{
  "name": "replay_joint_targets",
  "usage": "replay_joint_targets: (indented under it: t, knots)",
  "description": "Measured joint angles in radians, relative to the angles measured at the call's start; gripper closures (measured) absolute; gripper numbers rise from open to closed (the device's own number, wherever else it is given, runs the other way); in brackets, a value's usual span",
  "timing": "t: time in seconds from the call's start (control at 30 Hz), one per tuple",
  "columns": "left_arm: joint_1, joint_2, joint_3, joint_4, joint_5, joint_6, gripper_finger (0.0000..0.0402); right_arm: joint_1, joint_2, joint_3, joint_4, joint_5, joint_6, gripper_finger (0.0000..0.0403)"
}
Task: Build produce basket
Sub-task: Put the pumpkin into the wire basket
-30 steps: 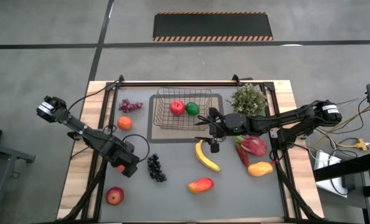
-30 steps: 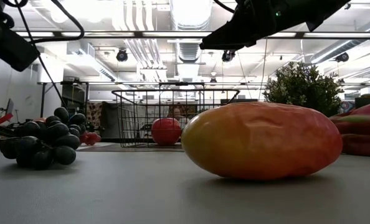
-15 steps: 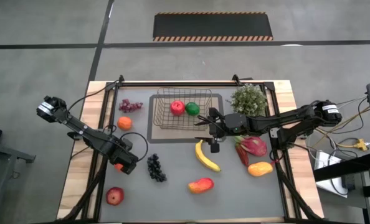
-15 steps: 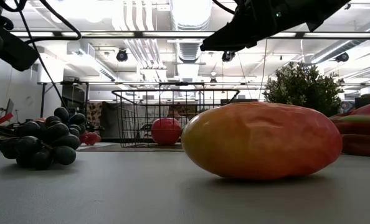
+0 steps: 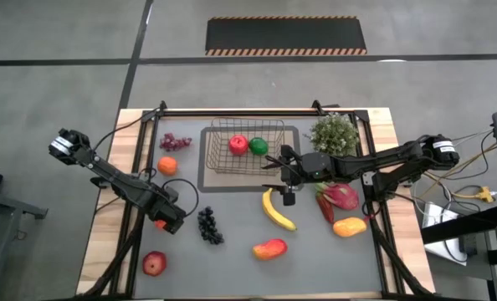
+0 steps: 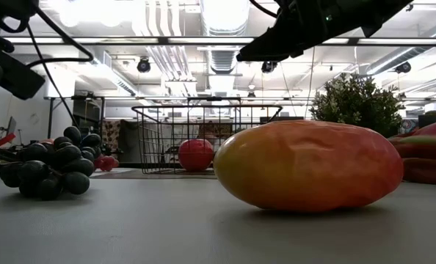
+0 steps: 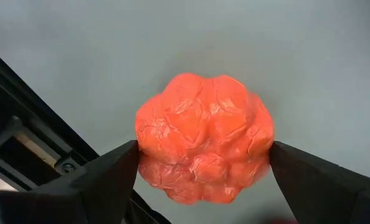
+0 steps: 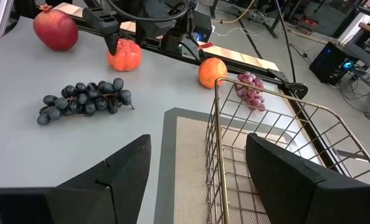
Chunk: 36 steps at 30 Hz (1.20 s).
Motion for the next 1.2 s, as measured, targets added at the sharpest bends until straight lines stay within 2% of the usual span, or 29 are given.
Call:
replay_joint_targets:
  t: [0.17,0.6,0.77,0.87,1.07,1.2]
  knots:
    - [0.0,-0.001,-0.014,0.019,-0.001,0.001,0.0068,0.0,0.0,0.0,0.0,0.0,0.003,0.0156]
    - [-0.001,0.003,0.023,0.04,0.0,0.005,0.0109,0.0,0.0,0.0,-0.001,0.0,0.0,0.0156]
    - [0.005,0.003,0.162,0.045,0.005,0.032,0.011,0.0,0.0,0.0,-0.007,0.0,-0.02,0.0156]
    - [0.016,0.003,0.285,0.043,-0.043,0.088,0.0111,0.0,0.0,0.0,-0.007,0.001,-0.044,0.0156]
    - [0.114,0.017,0.503,0.022,-0.246,0.323,0.0111,0.0,-0.013,0.0,-0.052,0.001,-0.051,0.0156]
    - [0.25,0.051,0.599,0.021,-0.276,0.553,0.0111,0.0,-0.048,0.0,-0.122,0.001,-0.018,0.0156]
